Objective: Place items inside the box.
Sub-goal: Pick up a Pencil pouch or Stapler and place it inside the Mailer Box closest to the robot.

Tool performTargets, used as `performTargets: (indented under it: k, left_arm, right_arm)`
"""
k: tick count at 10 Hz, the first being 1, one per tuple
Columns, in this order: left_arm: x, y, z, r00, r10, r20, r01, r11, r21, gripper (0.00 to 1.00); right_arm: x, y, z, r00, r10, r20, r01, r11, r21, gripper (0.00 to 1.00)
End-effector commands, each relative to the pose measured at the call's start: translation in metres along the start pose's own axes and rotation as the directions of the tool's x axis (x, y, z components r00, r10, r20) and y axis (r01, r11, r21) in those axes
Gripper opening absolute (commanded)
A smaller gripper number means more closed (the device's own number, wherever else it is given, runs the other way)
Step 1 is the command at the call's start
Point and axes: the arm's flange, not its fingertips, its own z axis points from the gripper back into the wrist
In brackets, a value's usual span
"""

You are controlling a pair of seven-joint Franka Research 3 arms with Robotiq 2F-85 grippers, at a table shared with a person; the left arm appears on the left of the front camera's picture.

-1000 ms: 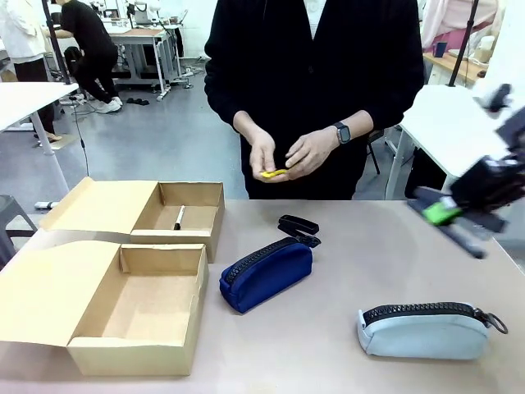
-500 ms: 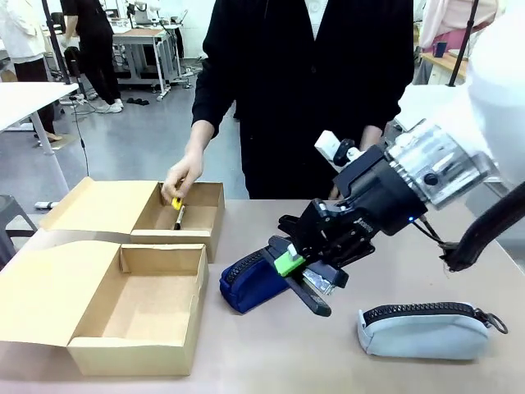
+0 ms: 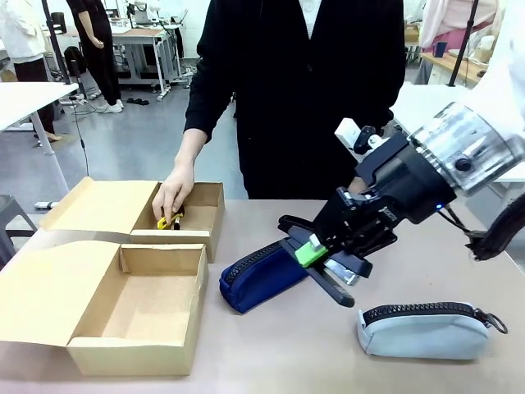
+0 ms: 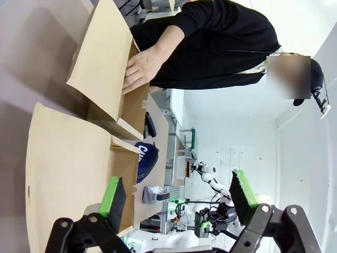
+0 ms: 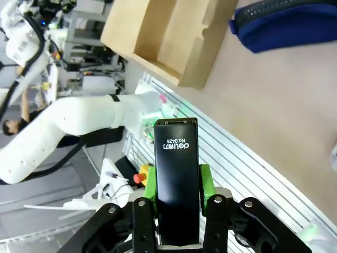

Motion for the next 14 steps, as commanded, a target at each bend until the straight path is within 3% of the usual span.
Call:
performTargets:
  k: [1,2,4,7,10,14]
  left_arm:
    - [-0.001,0.000,0.000,1.000,-0.022,-0.001,0.022,1.000,-0.017,1.00]
    - [-0.001,0.000,0.000,1.000,-0.022,-0.001,0.022,1.000,-0.017,1.00]
    - [-0.001,0.000,0.000,1.000,-0.022,-0.001,0.022,1.000,-0.017,1.00]
    - [-0.001,0.000,0.000,1.000,-0.022,-0.001,0.022,1.000,-0.017,1.00]
    - [-0.001,0.000,0.000,1.000,-0.022,-0.001,0.022,1.000,-0.017,1.00]
    - [-0.001,0.000,0.000,1.000,-0.022,-0.001,0.022,1.000,-0.017,1.00]
  right_arm:
    - [0.026,0.050,-0.045,0.999,-0.003,0.037,-0.001,0.994,0.108,0.36]
    - [0.040,0.077,-0.068,0.999,-0.039,0.001,0.039,0.999,0.033,0.36]
    - [0.068,0.124,-0.120,0.990,-0.136,-0.034,0.136,0.991,0.007,0.36]
    - [0.096,0.161,-0.197,0.980,-0.199,-0.016,0.193,0.966,-0.172,0.36]
    - [0.115,0.153,-0.255,0.979,-0.202,0.032,0.201,0.919,-0.338,0.36]
    - [0.129,0.125,-0.279,0.974,-0.177,0.145,0.223,0.868,-0.443,0.36]
